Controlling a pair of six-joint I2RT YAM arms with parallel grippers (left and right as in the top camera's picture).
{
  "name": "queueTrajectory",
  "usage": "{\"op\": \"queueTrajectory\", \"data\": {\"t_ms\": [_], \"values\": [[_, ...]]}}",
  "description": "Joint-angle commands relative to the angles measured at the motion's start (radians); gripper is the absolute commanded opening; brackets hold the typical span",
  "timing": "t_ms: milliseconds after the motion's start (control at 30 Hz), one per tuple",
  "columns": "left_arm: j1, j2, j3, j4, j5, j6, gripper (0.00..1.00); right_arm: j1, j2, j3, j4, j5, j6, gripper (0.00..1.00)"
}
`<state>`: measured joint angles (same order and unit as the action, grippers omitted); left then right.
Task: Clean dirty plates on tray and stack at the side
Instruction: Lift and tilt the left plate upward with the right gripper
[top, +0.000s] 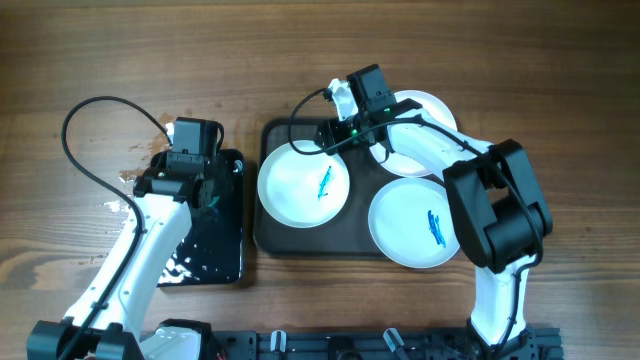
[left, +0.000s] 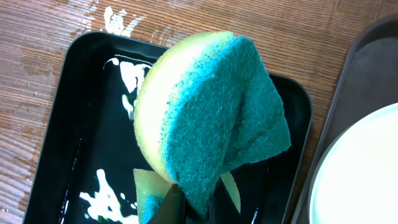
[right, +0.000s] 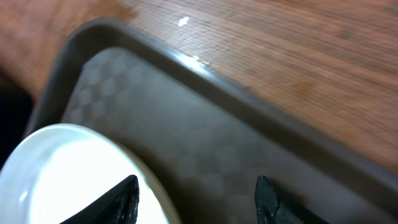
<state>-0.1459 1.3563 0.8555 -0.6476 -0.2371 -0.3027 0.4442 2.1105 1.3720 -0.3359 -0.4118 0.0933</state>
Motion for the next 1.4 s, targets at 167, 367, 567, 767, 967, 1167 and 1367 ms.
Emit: {"op": "queueTrajectory", "data": {"t_ms": [167,367,567,767,967,1167,1367], "values": [[-0.003,-0.014,-0.004,0.004,0.006,-0.020,0.04,0.001,0.025,0.048,-0.029,-0.084,-0.061,0.54],[-0.003,-0.014,-0.004,0.005,0.006,-0.020,0.04,0.002,0.026,0.042,-0.129,-0.037,-0.066,0.46],[-0.003,-0.014,-0.004,0.005,0.006,-0.020,0.04,0.002,0.026,0.042,-0.134,-0.003,0.018,0.04],[-0.003,-0.014,-0.004,0.008,0.006,-0.020,0.04,0.002,0.026,0.042,-0.142,0.019,0.208,0.04],[-0.003,-0.014,-0.004,0.038,0.014,-0.020,0.04,0.002,0.025,0.042,-0.221,0.132,0.371,0.04],[-0.003,-0.014,-0.004,0.047,0.018,-0.020,0.04,0.003,-0.016,0.042,-0.292,0.167,0.360,0.04],[-0.003,-0.014,-0.004,0.058,0.018,-0.020,0.04,0.009,-0.122,0.042,-0.384,0.343,0.388,0.04]]}}
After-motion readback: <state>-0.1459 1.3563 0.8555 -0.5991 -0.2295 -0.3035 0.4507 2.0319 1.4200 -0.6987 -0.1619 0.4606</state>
